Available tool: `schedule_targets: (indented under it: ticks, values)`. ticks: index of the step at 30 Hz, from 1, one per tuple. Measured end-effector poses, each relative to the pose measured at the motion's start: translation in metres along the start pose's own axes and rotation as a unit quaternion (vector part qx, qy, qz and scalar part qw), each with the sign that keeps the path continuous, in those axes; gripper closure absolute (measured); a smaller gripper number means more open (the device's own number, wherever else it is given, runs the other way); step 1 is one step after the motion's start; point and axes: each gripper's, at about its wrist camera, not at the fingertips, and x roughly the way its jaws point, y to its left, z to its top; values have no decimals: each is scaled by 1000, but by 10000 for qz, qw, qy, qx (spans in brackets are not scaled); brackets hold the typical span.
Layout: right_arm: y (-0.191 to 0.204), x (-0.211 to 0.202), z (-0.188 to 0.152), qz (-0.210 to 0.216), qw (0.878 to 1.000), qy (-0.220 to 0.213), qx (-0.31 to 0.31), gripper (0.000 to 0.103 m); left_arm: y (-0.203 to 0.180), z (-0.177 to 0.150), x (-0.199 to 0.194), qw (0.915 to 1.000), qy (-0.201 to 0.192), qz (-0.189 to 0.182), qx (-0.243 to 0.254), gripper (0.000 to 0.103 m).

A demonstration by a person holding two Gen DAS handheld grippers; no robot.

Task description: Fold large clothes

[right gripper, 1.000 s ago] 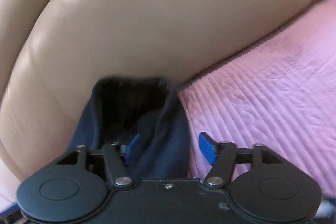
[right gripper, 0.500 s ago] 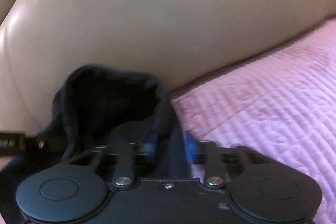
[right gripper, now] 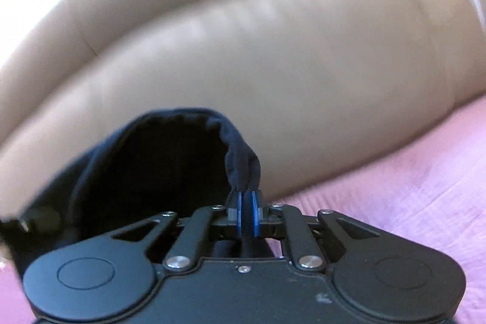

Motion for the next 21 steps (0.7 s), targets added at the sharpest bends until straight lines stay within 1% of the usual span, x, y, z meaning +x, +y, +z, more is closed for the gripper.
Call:
schedule_targets:
  ticks: [3, 4, 5, 6, 7, 8, 9, 10, 12, 13, 14, 15, 16, 17, 18, 19, 20, 21]
  values:
    - [11, -93, 0, 254, 9984, -484, -173, 93, -7, -24, -76, 9993, -332, -159, -3, 97]
    - [13, -122, -5, 341, 9977, -546, -216, 93, -9, -39, -102, 9993, -347, -169, -2, 97]
    - [15, -154, -14, 393, 9971, -583, -299, 92, -10, -52, -122, 9995, -274, -164, 13, 97]
    - [15, -182, -24, 398, 9969, -575, -357, 89, -11, -67, -141, 9997, -152, -168, 55, 94]
    - [13, -210, -36, 385, 9974, -459, -393, 80, -8, -86, -163, 9998, 109, -171, 33, 89]
    - [9, -233, -51, 340, 9982, -252, -428, 49, -4, -101, -178, 9990, 400, -195, -60, 81]
    - [5, -253, -64, 158, 9985, 24, -532, 30, 2, -115, -193, 9973, 686, -204, -171, 73]
    - [0, -270, -77, -107, 9978, 288, -589, 18, 10, -132, -213, 9958, 843, -114, -337, 70]
    - [-12, -304, -89, -374, 9973, 542, -335, 18, 21, -152, -226, 9917, 1058, 70, -721, 69]
    - [-15, -309, -90, -381, 9969, 669, -136, 18, 26, -155, -227, 9880, 1182, 135, -982, 69]
    - [-16, -306, -89, -447, 9957, 808, 18, 18, 28, -157, -229, 9853, 1246, 170, -1157, 69]
    - [-12, -306, -84, -497, 9942, 945, 115, 18, 26, -153, -225, 9820, 1391, 257, -1255, 69]
    - [-6, -304, -83, -486, 9929, 1068, 186, 20, 24, -150, -221, 9787, 1563, 351, -1284, 69]
    - [-2, -300, -81, -546, 9908, 1184, 358, 18, 19, -145, -212, 9728, 1833, 421, -1354, 68]
    - [-1, -298, -82, -538, 9883, 1281, 634, 17, 16, -144, -210, 9679, 1941, 466, -1526, 66]
    - [-2, -297, -86, -366, 9848, 1425, 928, 18, 16, -145, -210, 9637, 1958, 507, -1741, 63]
    - [-1, -287, -87, -267, 9790, 1632, 1195, 17, 17, -145, -205, 9599, 1943, 536, -1949, 53]
    - [-1, -275, -91, -287, 9701, 1906, 1472, 17, 18, -146, -202, 9573, 1928, 584, -2072, 46]
